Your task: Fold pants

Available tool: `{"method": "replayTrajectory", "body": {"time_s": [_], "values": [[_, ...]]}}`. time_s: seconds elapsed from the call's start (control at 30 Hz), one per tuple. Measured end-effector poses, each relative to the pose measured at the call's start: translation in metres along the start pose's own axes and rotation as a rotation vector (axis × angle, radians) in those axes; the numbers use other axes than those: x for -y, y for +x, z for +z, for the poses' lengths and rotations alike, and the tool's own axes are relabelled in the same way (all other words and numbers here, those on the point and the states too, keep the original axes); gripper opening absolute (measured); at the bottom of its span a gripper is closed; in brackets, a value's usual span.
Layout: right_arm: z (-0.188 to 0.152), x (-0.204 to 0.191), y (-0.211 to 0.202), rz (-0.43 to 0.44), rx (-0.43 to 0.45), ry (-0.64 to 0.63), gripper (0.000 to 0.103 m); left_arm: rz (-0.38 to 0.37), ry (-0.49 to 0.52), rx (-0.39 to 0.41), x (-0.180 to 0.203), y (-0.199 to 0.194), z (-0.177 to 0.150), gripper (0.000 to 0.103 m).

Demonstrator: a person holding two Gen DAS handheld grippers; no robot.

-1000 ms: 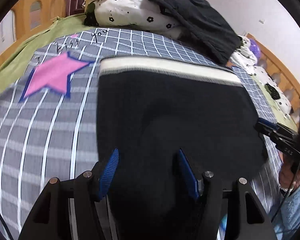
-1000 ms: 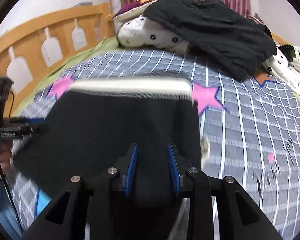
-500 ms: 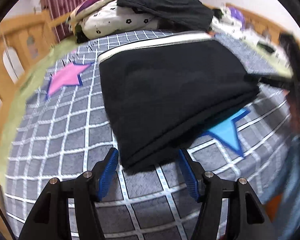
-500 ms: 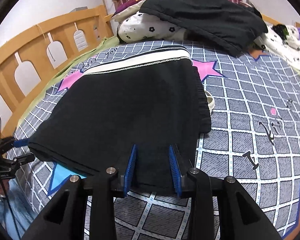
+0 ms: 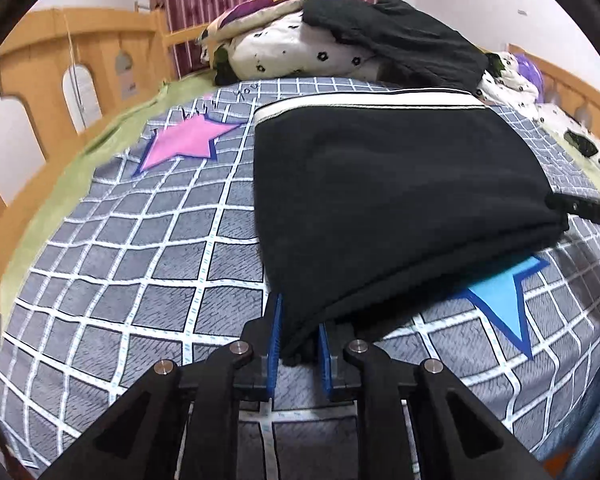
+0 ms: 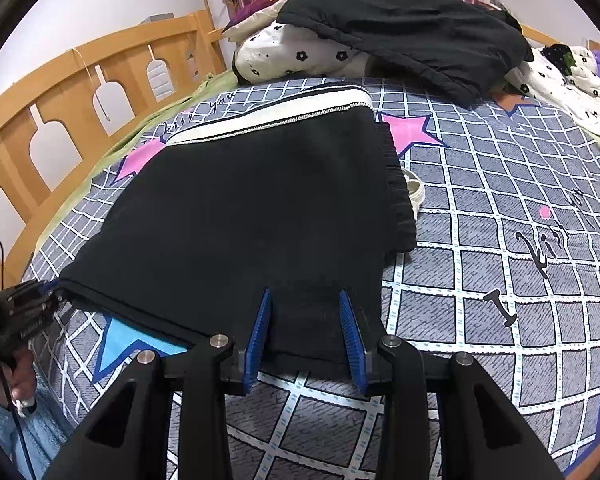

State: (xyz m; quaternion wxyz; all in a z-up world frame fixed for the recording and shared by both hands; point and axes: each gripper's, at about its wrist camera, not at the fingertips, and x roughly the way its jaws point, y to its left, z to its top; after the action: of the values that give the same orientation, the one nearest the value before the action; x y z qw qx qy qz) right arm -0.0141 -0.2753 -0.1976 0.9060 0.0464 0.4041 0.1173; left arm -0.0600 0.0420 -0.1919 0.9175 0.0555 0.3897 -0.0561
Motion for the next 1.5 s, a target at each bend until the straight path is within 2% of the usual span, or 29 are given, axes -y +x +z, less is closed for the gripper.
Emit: {"method": "replayTrajectory", "body": {"time_s": [0.1,0.2,0.3,0.4,0.47,0.57,0.67,0.7,0.77,0.8,0.9,1.0,1.07,1.13,1.23,1.3,1.37,1.43,1.5], "values": [[0.001,-0.002,-0.002,0.011,0.018,0.0,0.047,-0.067,-0.074,-0.031,-0.013,-0.006,0.004,0.021],[0.002,-0.002,-0.007,-0.004,0.056,0.005,0.047,-0.151,-0.159,-0.031,-0.03,-0.024,0.0,0.022],[0.008,-0.002,-0.016,0.009,0.072,-0.014,0.047,-0.145,-0.205,0.019,-0.038,-0.041,0.001,0.022],[0.017,-0.004,-0.021,-0.021,0.099,-0.031,0.047,-0.153,-0.19,0.052,-0.038,-0.041,0.021,0.022],[0.028,-0.008,-0.021,0.002,0.113,-0.038,0.047,-0.151,-0.172,0.059,-0.032,-0.032,0.04,0.022],[0.036,-0.007,-0.013,-0.011,0.11,0.008,0.047,-0.187,-0.131,0.069,-0.014,-0.012,0.058,0.022],[0.029,0.0,0.005,-0.051,0.053,0.02,0.047,-0.192,-0.098,0.008,0.005,0.015,0.052,0.022],[0.024,0.002,0.011,-0.066,0.036,0.024,0.047,-0.174,-0.094,0.004,0.011,0.021,0.046,0.022],[0.012,0.003,0.017,-0.086,0.028,0.007,0.047,-0.134,-0.074,0.056,0.018,0.019,0.034,0.022],[0.011,0.001,0.016,-0.088,0.031,-0.003,0.047,-0.128,-0.065,0.058,0.019,0.016,0.033,0.022],[0.015,0.005,0.01,-0.056,0.019,-0.013,0.047,-0.18,-0.101,0.032,0.009,0.014,0.038,0.022],[0.033,0.016,0.006,-0.008,0.029,0.04,0.047,-0.256,-0.175,0.003,-0.011,0.02,0.054,0.022],[0.052,0.021,0.008,-0.017,0.045,0.047,0.047,-0.257,-0.193,0.016,-0.018,0.024,0.071,0.024],[0.077,0.025,0.017,-0.042,0.049,0.035,0.047,-0.247,-0.188,0.031,-0.023,0.03,0.093,0.031],[0.108,0.028,0.034,-0.059,0.059,0.003,0.047,-0.251,-0.159,0.056,-0.025,0.037,0.119,0.032],[0.119,0.033,0.051,-0.057,0.028,0.007,0.047,-0.238,-0.126,0.064,-0.023,0.043,0.13,0.032],[0.125,0.04,0.075,-0.024,-0.032,0.038,0.043,-0.216,-0.097,0.074,-0.02,0.049,0.135,0.032],[0.123,0.045,0.078,0.032,0.003,0.071,0.03,-0.195,-0.095,0.077,-0.02,0.057,0.132,0.032],[0.121,0.045,0.072,0.055,0.037,0.065,0.016,-0.206,-0.122,0.066,-0.022,0.062,0.126,0.032]]}}
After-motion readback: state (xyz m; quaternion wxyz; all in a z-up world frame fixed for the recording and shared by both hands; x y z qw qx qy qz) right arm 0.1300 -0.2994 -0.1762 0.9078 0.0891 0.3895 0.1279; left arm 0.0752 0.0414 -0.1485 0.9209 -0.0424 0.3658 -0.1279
